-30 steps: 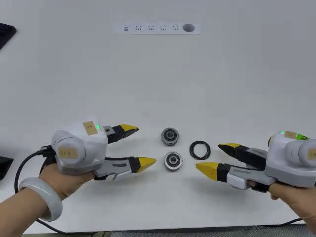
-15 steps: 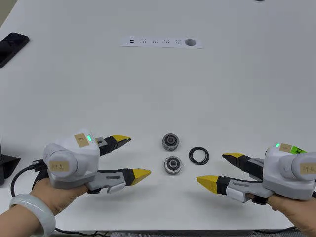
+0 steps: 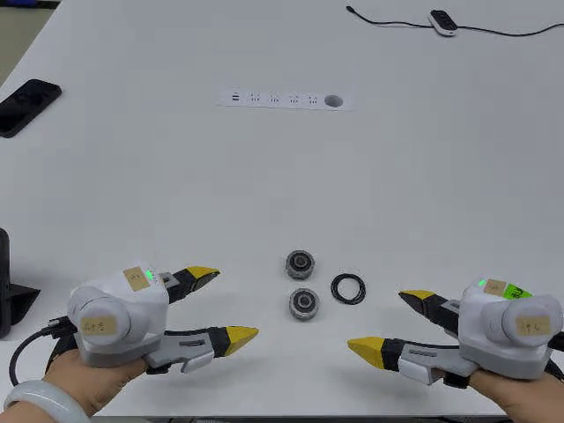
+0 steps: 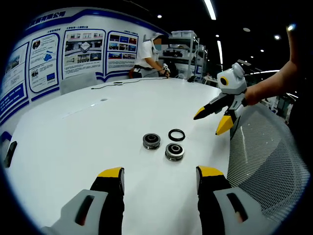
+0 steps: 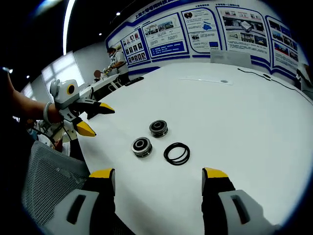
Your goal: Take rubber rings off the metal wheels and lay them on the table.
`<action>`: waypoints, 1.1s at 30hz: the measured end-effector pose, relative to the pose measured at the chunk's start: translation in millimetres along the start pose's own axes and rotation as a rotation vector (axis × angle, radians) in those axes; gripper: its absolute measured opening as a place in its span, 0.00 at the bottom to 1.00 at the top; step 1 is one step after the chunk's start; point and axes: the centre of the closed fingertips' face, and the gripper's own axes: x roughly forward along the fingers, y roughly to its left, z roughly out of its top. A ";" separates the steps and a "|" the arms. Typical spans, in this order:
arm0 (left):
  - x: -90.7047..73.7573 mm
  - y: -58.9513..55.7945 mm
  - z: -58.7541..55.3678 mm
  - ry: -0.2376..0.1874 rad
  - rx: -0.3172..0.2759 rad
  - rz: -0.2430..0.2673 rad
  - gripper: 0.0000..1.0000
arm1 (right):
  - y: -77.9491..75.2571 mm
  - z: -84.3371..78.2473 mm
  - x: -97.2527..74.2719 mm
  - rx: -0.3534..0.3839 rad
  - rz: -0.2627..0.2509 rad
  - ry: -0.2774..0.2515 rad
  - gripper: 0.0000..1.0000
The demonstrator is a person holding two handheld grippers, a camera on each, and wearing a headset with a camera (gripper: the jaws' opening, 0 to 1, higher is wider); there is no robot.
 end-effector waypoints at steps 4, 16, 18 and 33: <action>-3.3 -1.9 0.6 -0.009 -0.007 0.008 0.62 | 1.8 -3.4 -1.1 -0.024 -0.015 0.010 0.76; -17.4 -3.3 -10.0 -0.018 -0.050 0.034 0.72 | 2.9 -5.0 -5.0 -0.062 -0.046 -0.002 0.84; -20.6 -3.8 -11.8 -0.019 -0.057 0.037 0.75 | 3.5 -4.5 -6.2 -0.065 -0.047 -0.009 0.85; -30.3 5.5 -11.1 -0.068 -0.143 0.061 0.91 | 0.0 -1.9 -12.9 -0.088 -0.065 -0.054 0.99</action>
